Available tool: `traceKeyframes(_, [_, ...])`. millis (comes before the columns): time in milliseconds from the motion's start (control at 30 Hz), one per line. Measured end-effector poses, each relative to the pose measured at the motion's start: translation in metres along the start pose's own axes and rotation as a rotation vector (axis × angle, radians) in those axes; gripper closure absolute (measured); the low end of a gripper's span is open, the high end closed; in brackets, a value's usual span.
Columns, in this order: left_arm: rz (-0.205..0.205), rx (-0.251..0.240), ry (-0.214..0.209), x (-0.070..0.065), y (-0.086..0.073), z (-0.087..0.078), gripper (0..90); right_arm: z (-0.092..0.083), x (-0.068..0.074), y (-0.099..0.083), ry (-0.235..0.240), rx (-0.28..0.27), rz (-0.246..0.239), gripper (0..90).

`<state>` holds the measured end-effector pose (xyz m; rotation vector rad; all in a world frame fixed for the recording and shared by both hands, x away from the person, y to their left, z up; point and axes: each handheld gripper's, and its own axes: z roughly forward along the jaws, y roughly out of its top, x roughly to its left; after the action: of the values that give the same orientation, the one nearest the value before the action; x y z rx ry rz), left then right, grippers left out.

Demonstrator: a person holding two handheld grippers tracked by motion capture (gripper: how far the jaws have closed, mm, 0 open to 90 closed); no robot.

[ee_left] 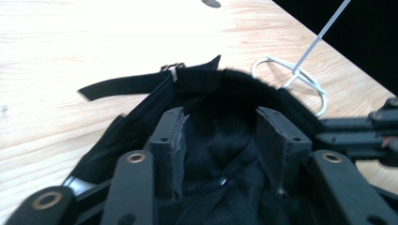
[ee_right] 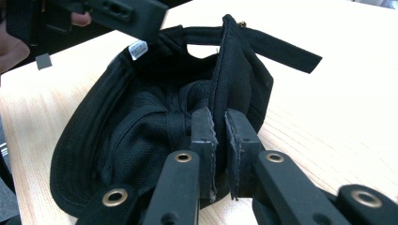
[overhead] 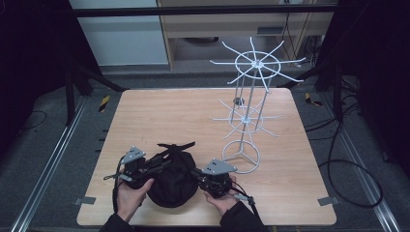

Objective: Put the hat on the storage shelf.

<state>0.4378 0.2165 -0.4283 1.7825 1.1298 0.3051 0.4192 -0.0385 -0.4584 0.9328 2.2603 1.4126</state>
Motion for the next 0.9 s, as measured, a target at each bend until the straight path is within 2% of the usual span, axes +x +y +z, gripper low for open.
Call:
traceKeyframes(200, [0.019, 0.023, 0.004, -0.012, 0.004, 0.016, 43.8, 0.001, -0.001, -0.001, 0.0, 0.004, 0.004, 83.1])
traceKeyframes(367, [0.012, 0.023, 0.004, -0.02, 0.009, 0.026, 39.6, 0.001, 0.0, -0.001, 0.008, 0.005, -0.001, 83.1])
traceKeyframes(433, [0.009, 0.025, 0.016, -0.024, 0.01, 0.031, 37.8, 0.002, 0.001, -0.001, 0.013, 0.007, -0.009, 83.2])
traceKeyframes(600, [-0.022, 0.02, 0.032, -0.025, 0.012, 0.034, 35.7, 0.002, 0.001, -0.001, 0.014, 0.016, -0.02, 83.5])
traceKeyframes(800, [-0.024, 0.055, 0.078, -0.027, 0.009, 0.042, 33.1, 0.004, 0.008, 0.0, 0.051, 0.016, -0.065, 83.8])
traceKeyframes(900, [-0.038, 0.068, 0.082, -0.026, 0.007, 0.045, 34.8, 0.006, 0.009, -0.001, 0.059, 0.029, -0.066, 83.8])
